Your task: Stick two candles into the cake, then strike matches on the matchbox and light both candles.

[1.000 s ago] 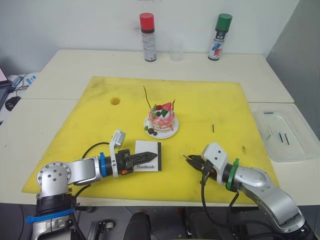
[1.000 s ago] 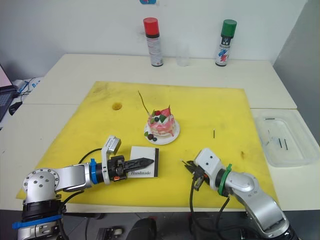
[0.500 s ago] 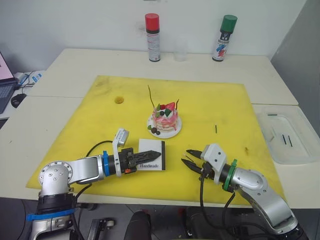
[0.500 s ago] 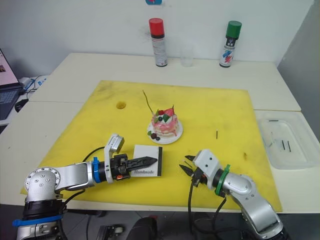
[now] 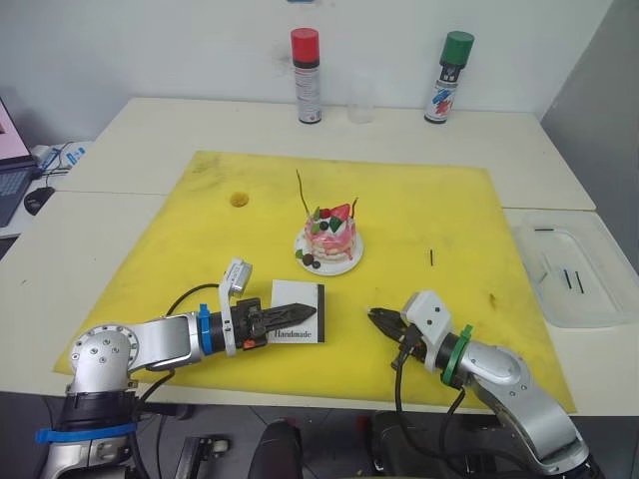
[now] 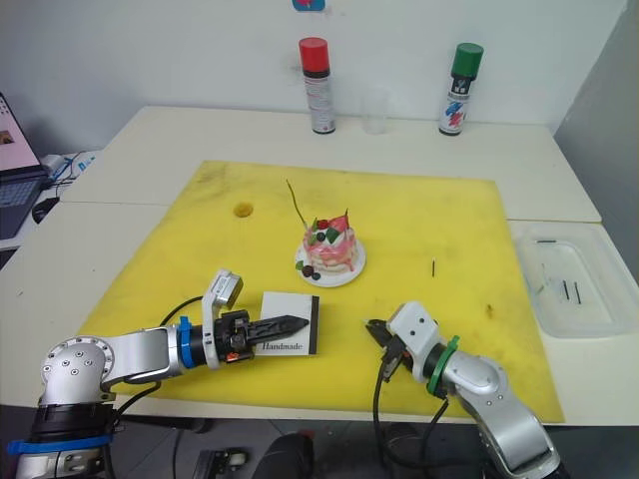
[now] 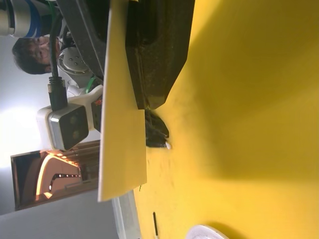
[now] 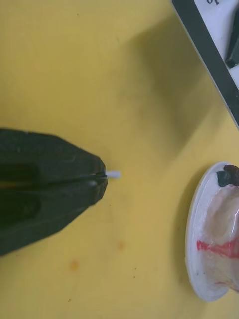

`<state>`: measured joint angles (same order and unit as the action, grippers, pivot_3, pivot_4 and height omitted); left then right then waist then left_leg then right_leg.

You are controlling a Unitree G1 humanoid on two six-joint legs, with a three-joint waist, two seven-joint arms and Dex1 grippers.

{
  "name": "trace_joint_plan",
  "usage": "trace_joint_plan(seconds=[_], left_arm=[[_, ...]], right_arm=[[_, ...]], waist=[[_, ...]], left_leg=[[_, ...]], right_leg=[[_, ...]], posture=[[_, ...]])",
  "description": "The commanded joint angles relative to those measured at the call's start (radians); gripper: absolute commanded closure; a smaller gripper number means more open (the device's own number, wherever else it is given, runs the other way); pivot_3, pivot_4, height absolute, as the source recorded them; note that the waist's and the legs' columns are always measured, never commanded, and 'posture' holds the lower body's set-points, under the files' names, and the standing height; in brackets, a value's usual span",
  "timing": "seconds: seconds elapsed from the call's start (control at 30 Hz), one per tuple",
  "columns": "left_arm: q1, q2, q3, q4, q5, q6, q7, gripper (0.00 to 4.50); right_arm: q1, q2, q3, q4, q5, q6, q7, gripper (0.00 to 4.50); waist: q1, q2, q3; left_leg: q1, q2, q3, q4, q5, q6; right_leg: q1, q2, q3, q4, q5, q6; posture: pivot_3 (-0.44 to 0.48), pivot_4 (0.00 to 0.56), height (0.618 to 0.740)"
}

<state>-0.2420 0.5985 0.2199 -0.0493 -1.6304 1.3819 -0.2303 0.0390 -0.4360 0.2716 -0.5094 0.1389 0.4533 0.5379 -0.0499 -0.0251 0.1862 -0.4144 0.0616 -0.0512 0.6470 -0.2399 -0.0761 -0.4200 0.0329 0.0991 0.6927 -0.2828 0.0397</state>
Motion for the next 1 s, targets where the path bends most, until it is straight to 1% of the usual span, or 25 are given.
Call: trace_joint_plan(seconds=[0.03,0.17,0.27,0.47,0.57,0.67,0.8,1.0], left_arm=[[0.001,0.012,-0.008,-0.012,0.005,-0.015,-0.025,4.50],[-0.013,0.024,-0.019,-0.014,0.010,-0.007,-0.053,4.50],[-0.042,0.043,-0.035,-0.022,0.039,0.000,-0.114,4.50],[-0.146,0.056,-0.077,-0.006,0.190,-0.053,-0.323,4.50],[-0.178,0.068,-0.117,0.004,0.270,-0.064,-0.424,4.50],[-0.196,0.073,-0.141,0.011,0.321,-0.069,-0.500,4.50],[-0.206,0.070,-0.146,0.012,0.364,-0.068,-0.552,4.50],[-0.206,0.068,-0.132,0.003,0.398,-0.061,-0.588,4.50]], right_arm=[[0.018,-0.003,-0.007,-0.010,0.002,0.011,-0.004,4.45],[-0.003,0.005,-0.023,-0.027,0.025,0.009,0.005,4.45],[-0.053,-0.008,-0.050,-0.061,0.044,-0.008,0.035,4.45],[-0.196,-0.085,-0.086,-0.152,0.130,-0.050,0.175,4.45],[-0.259,-0.122,-0.055,-0.155,0.127,-0.092,0.241,4.45],[-0.312,-0.125,-0.011,-0.133,0.104,-0.104,0.261,4.45],[-0.341,-0.114,0.031,-0.093,0.068,-0.120,0.255,4.45],[-0.327,-0.124,0.052,-0.045,0.022,-0.166,0.268,4.45]], waist=[[0.000,0.000,0.000],[0.000,0.000,0.000],[0.000,0.000,0.000],[0.000,0.000,0.000],[-0.001,0.000,0.000],[-0.003,0.000,0.000],[-0.002,0.000,0.000],[-0.001,0.000,0.000]], left_leg=[[0.000,0.000,0.000,0.000,0.000,0.000],[0.000,0.000,0.000,0.000,0.000,0.000],[0.000,0.000,0.000,0.000,0.000,0.000],[0.001,-0.001,0.000,0.002,0.001,-0.001],[0.001,-0.001,-0.001,0.000,0.001,-0.001],[0.000,-0.001,0.000,0.000,0.001,-0.001],[0.000,0.000,-0.001,0.000,0.001,-0.001],[0.000,0.000,-0.001,0.001,0.001,-0.001]], right_leg=[[0.000,0.000,0.000,0.000,0.000,0.000],[0.000,0.000,0.000,0.000,0.000,0.000],[0.000,0.000,0.000,0.001,0.000,0.000],[0.000,0.000,-0.001,0.004,0.000,0.000],[0.000,0.000,-0.001,0.004,0.000,-0.001],[-0.001,0.000,-0.001,0.004,-0.001,-0.002],[-0.001,0.000,-0.002,0.004,-0.001,-0.003],[-0.001,0.000,-0.002,0.004,-0.001,-0.002]], posture=[[0.000,0.150,0.704],[0.000,0.150,0.704],[0.000,0.150,0.704],[0.000,0.150,0.704],[0.000,0.150,0.704],[0.000,0.150,0.704],[0.000,0.150,0.704],[0.000,0.150,0.704]])
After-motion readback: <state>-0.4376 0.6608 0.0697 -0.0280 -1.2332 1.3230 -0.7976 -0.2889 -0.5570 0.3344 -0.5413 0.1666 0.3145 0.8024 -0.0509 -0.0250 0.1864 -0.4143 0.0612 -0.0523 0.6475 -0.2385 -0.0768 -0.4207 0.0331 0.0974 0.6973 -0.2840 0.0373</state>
